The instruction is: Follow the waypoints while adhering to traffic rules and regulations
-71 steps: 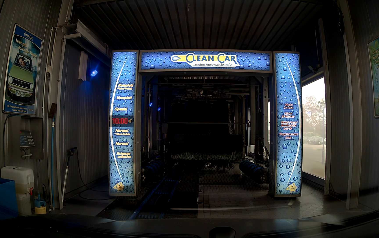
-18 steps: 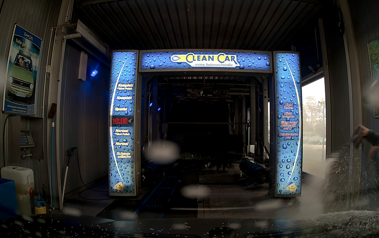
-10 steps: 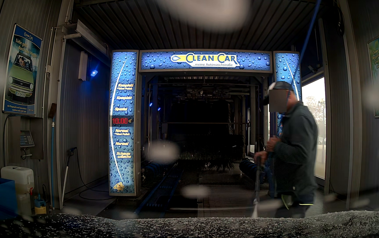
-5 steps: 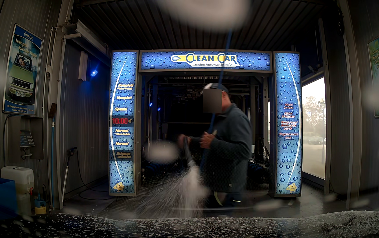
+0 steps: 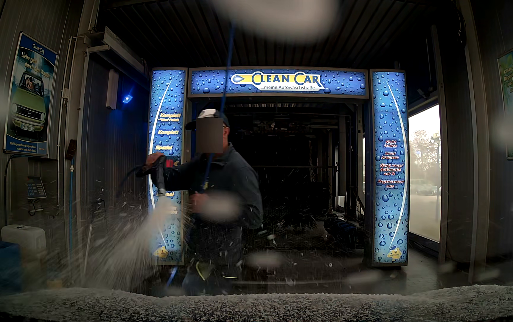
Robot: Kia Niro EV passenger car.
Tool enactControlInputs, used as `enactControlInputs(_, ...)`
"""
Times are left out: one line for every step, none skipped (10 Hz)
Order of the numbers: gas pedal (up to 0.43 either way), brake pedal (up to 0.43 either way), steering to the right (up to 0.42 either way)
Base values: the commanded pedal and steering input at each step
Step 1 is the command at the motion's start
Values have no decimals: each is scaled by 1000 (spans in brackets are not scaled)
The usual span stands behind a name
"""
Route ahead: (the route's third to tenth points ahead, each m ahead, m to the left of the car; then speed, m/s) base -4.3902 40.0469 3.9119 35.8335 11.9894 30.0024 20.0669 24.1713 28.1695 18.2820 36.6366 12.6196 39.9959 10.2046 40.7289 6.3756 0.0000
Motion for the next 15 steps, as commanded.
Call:
enactControlInputs(0,0,-15)
enactControlInputs(0,0,-14)
enactControlInputs(0,0,-15)
enactControlInputs(0,0,-14)
enactControlInputs(0,0,-14)
enactControlInputs(0,0,-14)
enactControlInputs(0,0,-15)
enactControlInputs(0,0,-15)
enactControlInputs(0,6,-14)
enactControlInputs(0,0,-15)
enactControlInputs(0,0,-14)
enactControlInputs(0,0,-14)
enactControlInputs(0,0,-14)
enactControlInputs(0,0,-14)
enactControlInputs(0,0,-14)
